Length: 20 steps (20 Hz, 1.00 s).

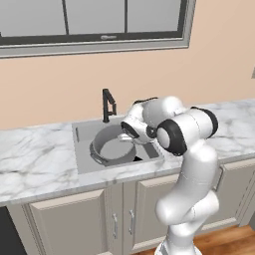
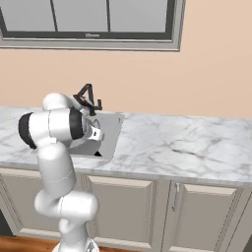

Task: Move the pot and pan from the stove into the sink.

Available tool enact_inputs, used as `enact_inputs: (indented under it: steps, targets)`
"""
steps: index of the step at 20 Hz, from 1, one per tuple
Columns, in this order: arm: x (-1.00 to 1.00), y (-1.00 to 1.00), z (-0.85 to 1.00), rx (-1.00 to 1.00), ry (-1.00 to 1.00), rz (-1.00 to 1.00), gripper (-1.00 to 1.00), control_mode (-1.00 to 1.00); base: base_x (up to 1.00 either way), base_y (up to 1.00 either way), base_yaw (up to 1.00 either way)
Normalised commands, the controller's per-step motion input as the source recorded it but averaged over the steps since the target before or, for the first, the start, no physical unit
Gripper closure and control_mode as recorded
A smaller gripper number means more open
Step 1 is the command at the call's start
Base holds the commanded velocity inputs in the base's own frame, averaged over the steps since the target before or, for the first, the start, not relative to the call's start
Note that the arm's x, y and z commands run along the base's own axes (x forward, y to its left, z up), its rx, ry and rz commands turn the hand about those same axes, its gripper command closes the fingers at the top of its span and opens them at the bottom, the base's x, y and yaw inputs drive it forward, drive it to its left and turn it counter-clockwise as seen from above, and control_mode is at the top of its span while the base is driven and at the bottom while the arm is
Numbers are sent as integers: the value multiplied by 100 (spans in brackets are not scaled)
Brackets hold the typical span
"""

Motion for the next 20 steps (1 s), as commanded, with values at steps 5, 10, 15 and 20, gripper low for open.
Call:
enact_inputs:
  steps: [5, 10, 15, 20]
  targets:
    - [-15, -1, 100, 1, 0, 0, -100, -100, 0, 0, 0]
    - [-62, -30, 87, 1, 0, -1, -100, -100, 0, 0, 0]
    - [-84, -39, 88, 5, -7, -6, -100, -100, 0, 0, 0]
    - [-68, -25, 97, 8, -20, -6, -100, -100, 0, 0, 0]
